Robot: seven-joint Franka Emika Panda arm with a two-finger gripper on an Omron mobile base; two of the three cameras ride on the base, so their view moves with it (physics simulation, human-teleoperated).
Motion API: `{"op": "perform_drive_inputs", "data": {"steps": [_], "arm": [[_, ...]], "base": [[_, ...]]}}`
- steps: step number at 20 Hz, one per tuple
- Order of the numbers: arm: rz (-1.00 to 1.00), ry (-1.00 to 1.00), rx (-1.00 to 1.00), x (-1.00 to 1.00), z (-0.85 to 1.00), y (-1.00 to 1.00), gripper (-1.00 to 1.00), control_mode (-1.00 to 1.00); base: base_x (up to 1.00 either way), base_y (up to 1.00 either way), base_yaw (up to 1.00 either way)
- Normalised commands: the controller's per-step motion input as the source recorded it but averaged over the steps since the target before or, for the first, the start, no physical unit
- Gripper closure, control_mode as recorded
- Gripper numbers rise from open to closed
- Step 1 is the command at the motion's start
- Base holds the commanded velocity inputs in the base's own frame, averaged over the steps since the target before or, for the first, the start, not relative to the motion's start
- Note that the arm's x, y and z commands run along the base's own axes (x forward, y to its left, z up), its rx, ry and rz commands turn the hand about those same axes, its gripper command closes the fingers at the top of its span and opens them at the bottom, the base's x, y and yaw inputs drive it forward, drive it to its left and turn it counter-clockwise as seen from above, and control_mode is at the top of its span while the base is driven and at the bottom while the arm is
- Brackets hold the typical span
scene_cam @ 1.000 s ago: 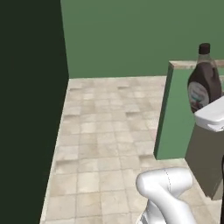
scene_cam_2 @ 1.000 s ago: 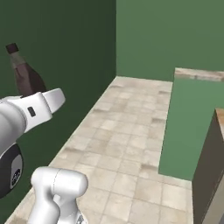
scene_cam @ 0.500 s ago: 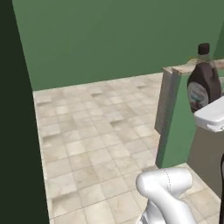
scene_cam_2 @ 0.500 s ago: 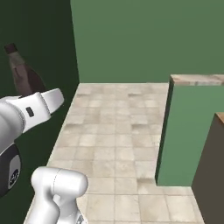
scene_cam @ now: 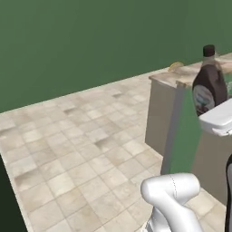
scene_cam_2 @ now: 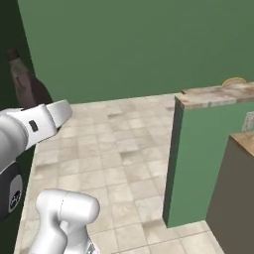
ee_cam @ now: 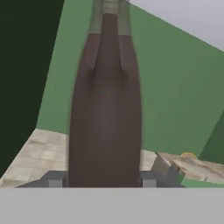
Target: Move the syrup bottle and shaker from the cabinet to the dining counter.
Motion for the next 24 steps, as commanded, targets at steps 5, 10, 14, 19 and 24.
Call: {"op": "perform_drive_inputs", "data": {"steps": [5, 10, 14, 19, 24], "arm": [[0.00, 0.00, 0.00, 0.00, 0.00, 0.00, 1.00, 1.00], [0.00, 0.00, 0.00, 0.00, 0.00, 0.00, 1.00, 1.00], [0.00, 0.00, 0.00, 0.00, 0.00, 0.00, 1.00, 1.00], [0.00, 0.00, 0.00, 0.00, 0.00, 0.00, 1.00, 1.00], [0.00, 0.00, 0.00, 0.00, 0.00, 0.00, 1.00, 1.00]], "base": [[0.13, 0.15, -0.31], [0.00, 0.03, -0.30], [0.00, 0.00, -0.36], [0.19, 0.00, -0.38], [0.26, 0.00, -0.39]]}}
